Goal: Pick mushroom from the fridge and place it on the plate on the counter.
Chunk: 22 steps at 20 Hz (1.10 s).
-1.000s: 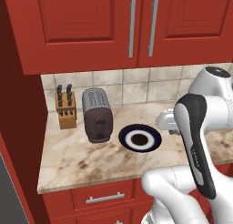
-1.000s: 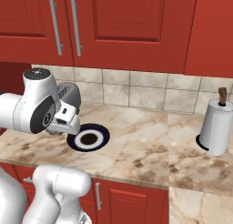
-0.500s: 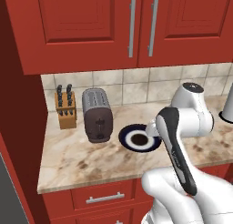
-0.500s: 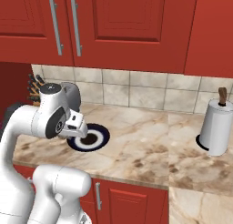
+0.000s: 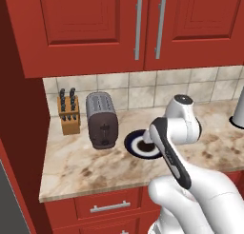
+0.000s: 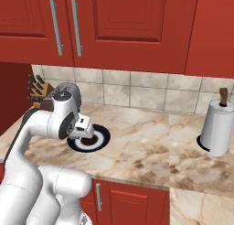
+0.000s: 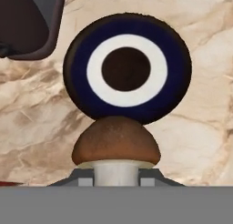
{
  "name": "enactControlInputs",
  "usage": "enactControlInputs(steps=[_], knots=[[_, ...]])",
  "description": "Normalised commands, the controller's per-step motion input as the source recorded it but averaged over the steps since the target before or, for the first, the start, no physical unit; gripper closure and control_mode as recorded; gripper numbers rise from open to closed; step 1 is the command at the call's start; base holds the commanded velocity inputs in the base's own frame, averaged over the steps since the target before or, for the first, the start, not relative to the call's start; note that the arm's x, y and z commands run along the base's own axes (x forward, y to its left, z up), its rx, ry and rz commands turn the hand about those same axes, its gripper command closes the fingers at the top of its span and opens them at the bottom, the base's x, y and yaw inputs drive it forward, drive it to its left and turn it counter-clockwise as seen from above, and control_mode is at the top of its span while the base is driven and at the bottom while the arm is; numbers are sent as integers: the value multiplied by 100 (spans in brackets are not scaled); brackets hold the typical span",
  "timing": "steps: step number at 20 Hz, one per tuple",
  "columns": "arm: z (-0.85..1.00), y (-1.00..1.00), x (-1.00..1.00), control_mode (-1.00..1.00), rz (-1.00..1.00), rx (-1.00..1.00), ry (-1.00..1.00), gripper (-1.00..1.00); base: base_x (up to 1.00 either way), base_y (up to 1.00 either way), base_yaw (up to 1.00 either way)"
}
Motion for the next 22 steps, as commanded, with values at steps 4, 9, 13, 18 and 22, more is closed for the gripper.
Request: enactControlInputs(steps=[4,9,13,18,22], knots=[[-43,3,61,-100,0,0,3,100,0,0,0],[-46,2,54,-100,0,0,4,100,0,0,0],[-46,0,57,-100,0,0,3,100,0,0,0],[-37,0,50,-100,0,0,2,100,0,0,0],[-27,0,46,-100,0,0,1,100,0,0,0]])
